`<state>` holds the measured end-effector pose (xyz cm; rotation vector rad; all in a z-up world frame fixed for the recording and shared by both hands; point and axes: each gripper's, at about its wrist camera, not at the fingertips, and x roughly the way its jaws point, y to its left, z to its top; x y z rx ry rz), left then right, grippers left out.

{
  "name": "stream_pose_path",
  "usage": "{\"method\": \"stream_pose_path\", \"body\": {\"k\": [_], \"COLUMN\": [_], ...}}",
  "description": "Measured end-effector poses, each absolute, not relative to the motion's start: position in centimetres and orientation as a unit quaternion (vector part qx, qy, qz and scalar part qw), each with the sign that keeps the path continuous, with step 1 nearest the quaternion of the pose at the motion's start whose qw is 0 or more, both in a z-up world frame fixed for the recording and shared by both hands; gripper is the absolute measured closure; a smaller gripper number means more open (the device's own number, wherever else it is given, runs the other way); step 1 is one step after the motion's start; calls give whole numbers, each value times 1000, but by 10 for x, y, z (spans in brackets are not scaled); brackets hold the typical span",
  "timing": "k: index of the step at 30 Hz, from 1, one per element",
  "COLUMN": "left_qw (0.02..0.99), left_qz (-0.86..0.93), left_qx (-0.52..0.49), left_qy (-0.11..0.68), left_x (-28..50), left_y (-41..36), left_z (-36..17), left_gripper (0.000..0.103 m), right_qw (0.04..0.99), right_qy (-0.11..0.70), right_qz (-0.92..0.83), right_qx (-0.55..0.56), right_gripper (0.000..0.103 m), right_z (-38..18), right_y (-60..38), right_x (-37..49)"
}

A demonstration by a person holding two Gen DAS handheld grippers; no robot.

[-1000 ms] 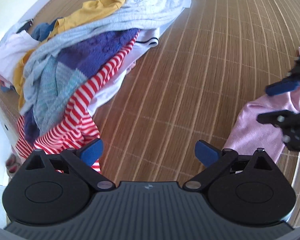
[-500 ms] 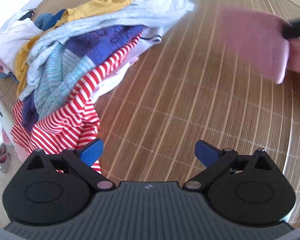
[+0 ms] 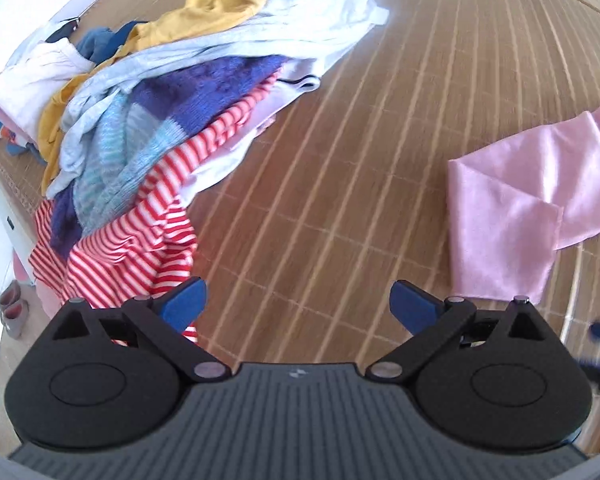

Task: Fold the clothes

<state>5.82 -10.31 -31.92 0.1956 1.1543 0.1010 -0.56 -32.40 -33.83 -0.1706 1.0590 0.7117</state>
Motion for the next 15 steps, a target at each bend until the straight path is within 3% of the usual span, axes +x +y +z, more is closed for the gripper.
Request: {"method": "stream_pose_path", "body": {"k": [6, 12, 13, 15], "left_qw": [837, 837, 837, 838], "left_qz": [32, 16, 15, 16], "left_qx": [86, 106, 108, 114], "left_qy": [539, 537, 537, 534], "left_x": [52, 37, 36, 34], "left_y": [-116, -106, -104, -100], "left_z": [-315, -314, -313, -310], "left_gripper": [2, 2, 2, 2], "right_qw": [819, 835, 831, 822], "right_qy": [494, 479, 488, 502], "right_qz": [290, 269, 267, 267], "right_qx": [17, 12, 13, 17], "right_gripper": [66, 60, 67, 92], "right_z": [-332, -343, -348, -356], "right_y": [-357, -335, -332, -327], "right_x": [46, 85, 89, 94]}}
